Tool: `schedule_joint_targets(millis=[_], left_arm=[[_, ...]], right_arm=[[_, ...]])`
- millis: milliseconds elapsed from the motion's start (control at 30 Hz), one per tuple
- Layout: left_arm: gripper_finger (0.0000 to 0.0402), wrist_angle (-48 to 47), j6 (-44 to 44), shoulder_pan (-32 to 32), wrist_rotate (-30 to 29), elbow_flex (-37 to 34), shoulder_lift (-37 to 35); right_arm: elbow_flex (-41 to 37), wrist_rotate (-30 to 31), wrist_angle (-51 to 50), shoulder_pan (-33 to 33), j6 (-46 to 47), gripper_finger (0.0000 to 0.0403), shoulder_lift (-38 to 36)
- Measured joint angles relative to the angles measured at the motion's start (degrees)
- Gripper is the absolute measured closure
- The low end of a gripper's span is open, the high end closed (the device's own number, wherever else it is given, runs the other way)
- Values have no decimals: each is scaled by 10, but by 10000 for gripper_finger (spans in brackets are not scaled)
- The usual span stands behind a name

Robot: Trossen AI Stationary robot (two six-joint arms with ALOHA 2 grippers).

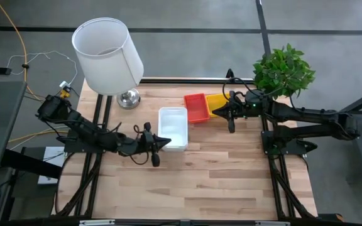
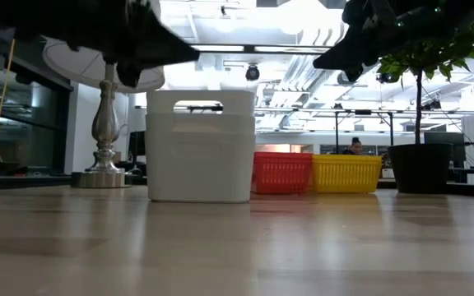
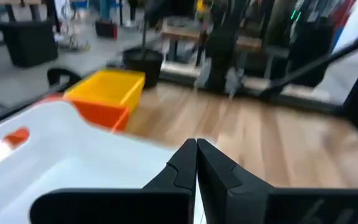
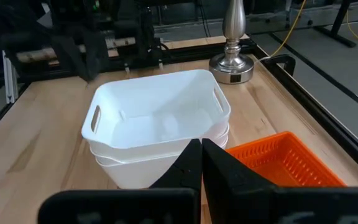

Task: Stack baskets by color
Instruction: Stack the bottom white bin on the white bin, then return to Home Position

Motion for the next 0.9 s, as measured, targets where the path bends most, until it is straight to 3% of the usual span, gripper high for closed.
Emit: schedule_joint_targets(millis=[100, 367, 667, 767, 900], left_arm=[[401, -43, -9, 0, -7, -3, 3], [401, -34, 34, -4, -23, -1, -35], [401, -51, 129, -43, -15, -51, -171], [401, -36, 129, -36, 20, -102, -230], [401, 9, 118, 25, 133, -167, -297]], right_arm=[[0, 0, 0, 0, 0, 403, 0], [0, 0, 0, 0, -5, 403, 0], [0, 0, 0, 0, -4, 403, 0], [0, 0, 0, 0, -5, 403, 0], [0, 0, 0, 0, -5, 403, 0]])
